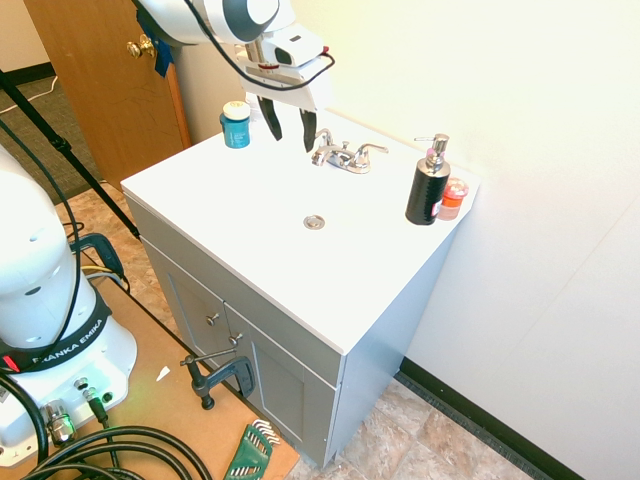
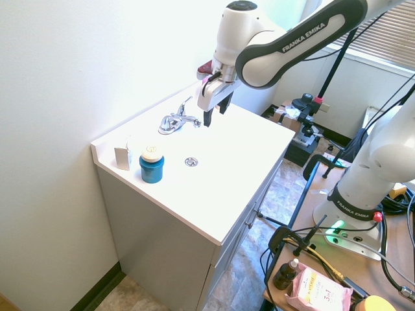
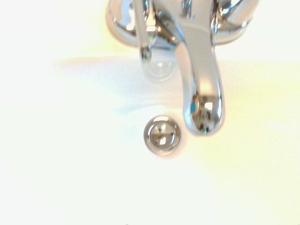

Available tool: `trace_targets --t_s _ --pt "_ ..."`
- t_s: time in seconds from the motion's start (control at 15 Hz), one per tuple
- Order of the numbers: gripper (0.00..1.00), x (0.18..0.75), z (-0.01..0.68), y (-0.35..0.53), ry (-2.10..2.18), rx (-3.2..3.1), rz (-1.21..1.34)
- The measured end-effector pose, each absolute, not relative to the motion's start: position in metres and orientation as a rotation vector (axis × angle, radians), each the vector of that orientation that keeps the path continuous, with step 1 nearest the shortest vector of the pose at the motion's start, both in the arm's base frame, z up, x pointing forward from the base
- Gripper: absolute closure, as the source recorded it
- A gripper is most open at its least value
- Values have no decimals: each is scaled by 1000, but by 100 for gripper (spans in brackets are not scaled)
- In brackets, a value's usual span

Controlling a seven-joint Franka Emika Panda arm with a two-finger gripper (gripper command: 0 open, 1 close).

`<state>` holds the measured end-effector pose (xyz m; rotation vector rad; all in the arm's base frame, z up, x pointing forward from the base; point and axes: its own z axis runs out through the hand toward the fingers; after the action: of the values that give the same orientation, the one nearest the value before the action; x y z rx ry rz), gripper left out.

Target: Turn off the hot water

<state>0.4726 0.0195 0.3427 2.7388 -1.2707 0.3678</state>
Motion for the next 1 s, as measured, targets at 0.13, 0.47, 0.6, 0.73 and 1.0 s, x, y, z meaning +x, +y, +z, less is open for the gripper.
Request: trace_targets --t_s 0.13,0.47,0.6,0.73,1.0 --pt "0 493 335 18 -1275 2678 433" --pt "0 533 333 26 -1247 2646 541" --pt "0 546 330 26 -1240 2641 548" --pt "0 556 321 20 -1225 2630 544" --pt "0 565 305 25 -1215 2632 513"
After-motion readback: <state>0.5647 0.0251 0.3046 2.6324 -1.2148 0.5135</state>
